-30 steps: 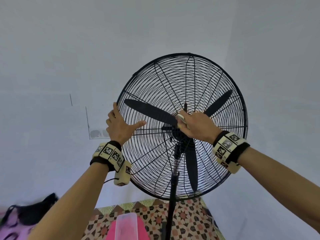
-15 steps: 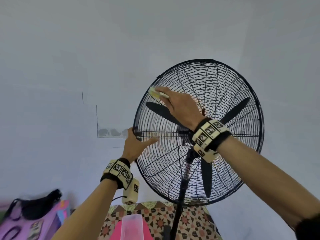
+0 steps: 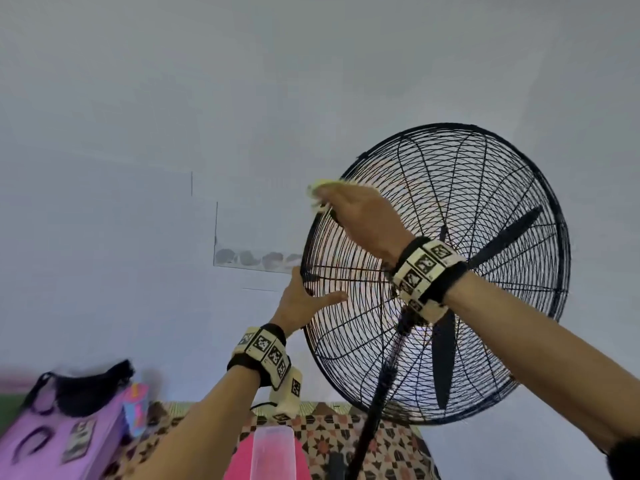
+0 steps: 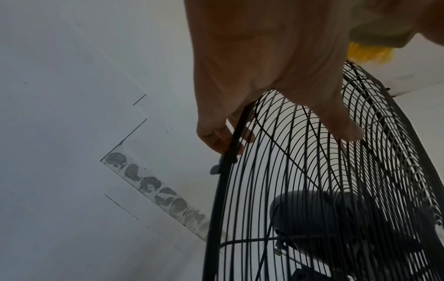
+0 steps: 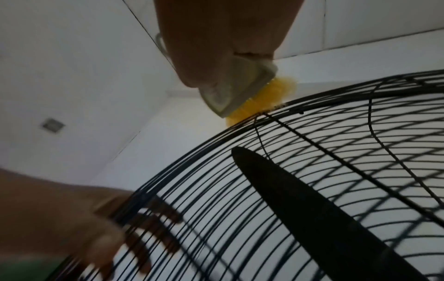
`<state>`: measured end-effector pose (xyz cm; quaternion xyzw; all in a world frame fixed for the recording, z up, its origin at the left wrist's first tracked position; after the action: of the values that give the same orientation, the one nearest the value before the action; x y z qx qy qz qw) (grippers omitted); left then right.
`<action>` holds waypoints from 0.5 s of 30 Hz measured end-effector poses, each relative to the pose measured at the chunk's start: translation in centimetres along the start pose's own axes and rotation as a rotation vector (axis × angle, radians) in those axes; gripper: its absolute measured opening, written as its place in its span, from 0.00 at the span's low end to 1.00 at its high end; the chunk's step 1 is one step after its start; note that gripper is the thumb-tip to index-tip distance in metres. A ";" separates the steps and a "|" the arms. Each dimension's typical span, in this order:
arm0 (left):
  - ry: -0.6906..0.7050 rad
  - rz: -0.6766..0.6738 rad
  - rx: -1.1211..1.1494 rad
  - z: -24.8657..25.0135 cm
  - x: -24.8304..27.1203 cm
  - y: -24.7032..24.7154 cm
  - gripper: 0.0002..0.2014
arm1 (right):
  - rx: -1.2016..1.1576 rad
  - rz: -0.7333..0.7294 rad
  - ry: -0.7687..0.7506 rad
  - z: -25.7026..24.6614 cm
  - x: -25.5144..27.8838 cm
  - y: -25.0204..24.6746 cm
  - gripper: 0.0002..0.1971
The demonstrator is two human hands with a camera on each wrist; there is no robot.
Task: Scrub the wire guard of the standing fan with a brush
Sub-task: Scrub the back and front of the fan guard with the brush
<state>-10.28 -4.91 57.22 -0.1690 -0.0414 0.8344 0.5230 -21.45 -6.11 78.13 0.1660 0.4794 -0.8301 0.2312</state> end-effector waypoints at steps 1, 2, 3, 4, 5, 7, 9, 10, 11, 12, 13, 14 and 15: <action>0.001 -0.004 0.006 -0.1 0.0 0.0 0.59 | 0.021 -0.025 0.012 0.3 0.3 0.2 0.20; 0.011 -0.009 0.003 0.1 0.1 0.1 0.59 | 0.043 -0.075 -0.052 -0.4 0.7 1.0 0.21; 0.015 -0.009 -0.008 0.2 -0.1 0.2 0.57 | 0.047 -0.170 -0.167 -1.8 1.5 2.3 0.21; 0.028 -0.002 -0.025 0.3 -0.3 0.3 0.52 | 0.035 -0.296 -0.290 -3.5 2.5 3.7 0.20; 0.034 0.009 -0.046 0.5 -0.4 0.3 0.46 | 0.029 -0.396 -0.363 -4.8 3.2 4.7 0.20; 0.035 0.003 -0.048 0.4 -0.5 0.3 0.46 | -0.028 -0.362 -0.351 -5.0 2.8 4.2 0.18; 0.005 -0.013 -0.003 0.1 -0.3 0.3 0.53 | -0.057 -0.105 -0.171 -2.5 1.5 1.6 0.16; 0.005 -0.012 0.012 0.0 -0.3 0.2 0.54 | -0.017 -0.002 -0.048 -1.0 1.2 0.5 0.16; 0.002 -0.012 0.016 -0.1 -0.2 0.1 0.53 | 0.032 0.042 0.056 0.2 1.2 0.2 0.17; 0.001 -0.010 0.019 -0.2 -0.3 0.1 0.53 | 0.076 0.041 0.102 0.6 1.3 0.6 0.20; 0.011 -0.011 0.007 0.1 -0.1 0.0 0.53 | 0.108 0.000 0.085 0.3 1.8 1.6 0.23; 0.012 -0.018 0.009 0.1 0.0 0.0 0.53 | 0.118 -0.071 0.006 -0.6 2.6 2.9 0.26; 0.026 -0.034 0.040 0.2 0.1 0.1 0.49 | 0.104 -0.155 -0.128 -1.9 3.8 4.3 0.28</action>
<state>-10.49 -4.81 57.34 -0.1688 -0.0205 0.8238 0.5407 -22.16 -7.15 72.17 0.0869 0.4312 -0.8782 0.1878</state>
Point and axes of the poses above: each hand's wrist, its own x-axis away from the middle knuckle, its own y-axis out of the palm, z = x × y, the point moved 6 cm from there along -x, towards the middle knuckle, and after that the axes turned 14 degrees about -z, right-handed, at the moved point
